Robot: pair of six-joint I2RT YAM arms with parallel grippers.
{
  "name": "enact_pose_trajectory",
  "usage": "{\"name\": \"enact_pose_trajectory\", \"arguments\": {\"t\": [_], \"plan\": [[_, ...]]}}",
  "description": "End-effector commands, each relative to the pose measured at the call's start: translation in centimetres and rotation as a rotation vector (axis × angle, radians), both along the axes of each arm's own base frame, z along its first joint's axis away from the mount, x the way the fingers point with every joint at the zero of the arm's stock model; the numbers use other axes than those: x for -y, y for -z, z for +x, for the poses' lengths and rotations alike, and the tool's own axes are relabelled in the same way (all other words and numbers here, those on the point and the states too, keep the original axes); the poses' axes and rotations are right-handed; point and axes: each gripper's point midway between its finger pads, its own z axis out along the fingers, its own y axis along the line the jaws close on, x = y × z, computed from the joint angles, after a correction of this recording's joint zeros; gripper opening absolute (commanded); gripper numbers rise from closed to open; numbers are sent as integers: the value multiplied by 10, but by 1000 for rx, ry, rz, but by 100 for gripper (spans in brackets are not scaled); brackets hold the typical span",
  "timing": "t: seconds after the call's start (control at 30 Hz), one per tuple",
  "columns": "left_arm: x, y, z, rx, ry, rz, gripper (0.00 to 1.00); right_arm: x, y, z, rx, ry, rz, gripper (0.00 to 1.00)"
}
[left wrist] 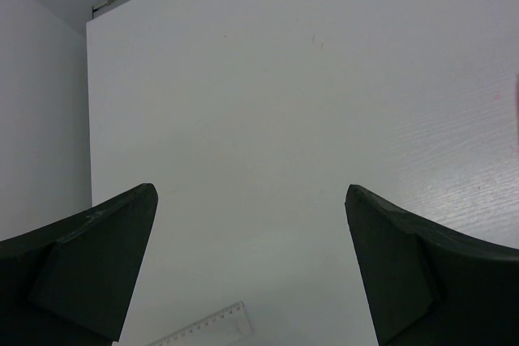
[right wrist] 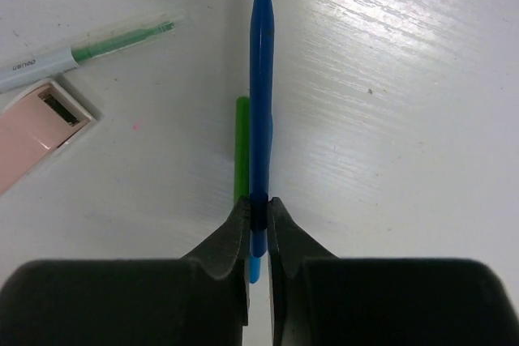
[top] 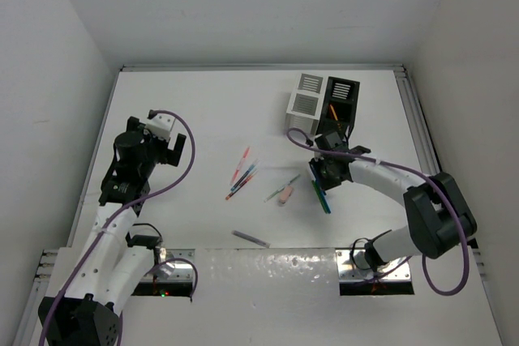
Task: Sort the stationery into containers
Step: Pick up the pen from the center of the board, then place the pen in the storage box.
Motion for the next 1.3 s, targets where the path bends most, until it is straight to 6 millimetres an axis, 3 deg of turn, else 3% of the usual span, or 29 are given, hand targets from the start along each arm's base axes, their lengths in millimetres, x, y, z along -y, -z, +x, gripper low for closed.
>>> {"name": "enact_pose_trajectory", "arguments": {"t": [0.0, 0.13, 0.23, 0.27, 0.37, 0.47, 0.5, 0.53, 0.6, 0.67, 0.7, 0.77, 0.83, 1.07, 1.27], "plan": [[-2, -20, 6, 66, -6, 2, 100, -7, -21, 19, 91, -7, 22, 0], [0, -22, 6, 69, 5, -8, 100, -18, -51, 35, 211, 1, 98, 0], [4, -24, 6, 72, 23, -19, 100, -29, -93, 52, 377, -4, 192, 0], [5, -23, 6, 69, 29, -20, 100, -32, -117, 63, 479, -8, 232, 0], [6, -23, 7, 69, 34, -24, 100, -31, -156, 85, 644, -5, 264, 0], [7, -26, 9, 74, 37, -31, 100, -14, -204, 121, 853, 50, 262, 0], [7, -26, 9, 76, 37, -30, 100, -10, -200, 123, 849, 50, 242, 0], [8, -26, 9, 75, 39, -30, 100, -5, -216, 137, 930, 67, 244, 0], [7, -26, 9, 74, 37, -32, 100, 14, -217, 160, 974, 106, 200, 0], [8, -26, 9, 74, 38, -32, 100, 23, -234, 183, 1043, 142, 200, 0], [8, -26, 9, 74, 38, -32, 100, 33, -222, 196, 1020, 167, 176, 0], [6, -25, 8, 72, 29, -29, 100, 41, -229, 211, 1047, 182, 171, 0], [4, -24, 8, 69, 16, -25, 100, 42, -222, 221, 1055, 172, 157, 0], [-2, -19, 9, 51, -2, -2, 100, 66, -191, 237, 1039, 187, 98, 0], [-2, -16, 12, 45, -3, 2, 100, 69, -171, 248, 988, 176, 96, 0]]}}
